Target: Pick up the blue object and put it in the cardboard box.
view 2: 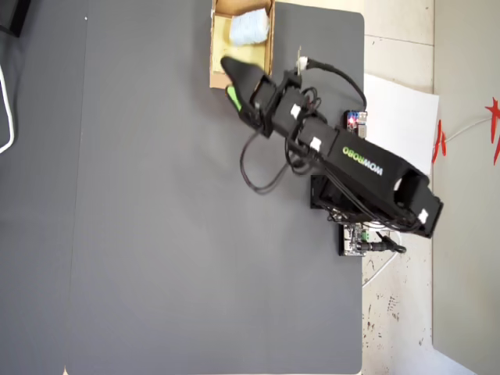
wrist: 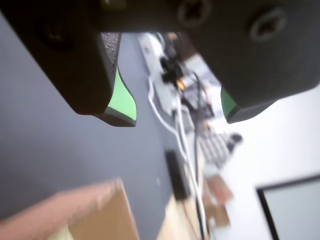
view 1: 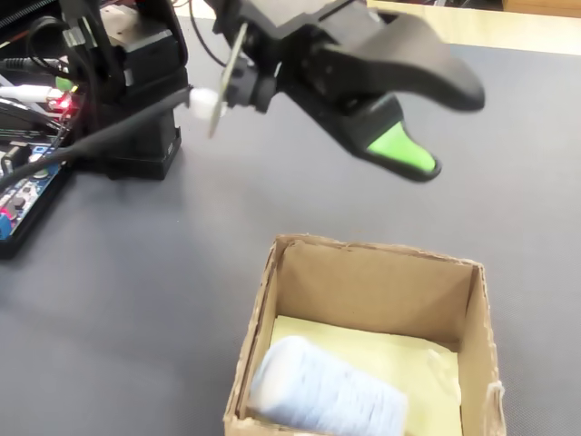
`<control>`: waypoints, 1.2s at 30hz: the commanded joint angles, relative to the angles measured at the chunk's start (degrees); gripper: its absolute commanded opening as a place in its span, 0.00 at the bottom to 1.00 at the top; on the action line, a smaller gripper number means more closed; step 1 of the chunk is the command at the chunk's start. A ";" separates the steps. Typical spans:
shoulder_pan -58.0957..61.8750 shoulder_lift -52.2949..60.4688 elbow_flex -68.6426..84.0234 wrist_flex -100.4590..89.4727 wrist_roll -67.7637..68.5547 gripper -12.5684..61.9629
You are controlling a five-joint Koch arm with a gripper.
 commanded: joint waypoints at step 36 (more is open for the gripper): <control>-21.36 20.57 40.08 -5.36 14.50 0.62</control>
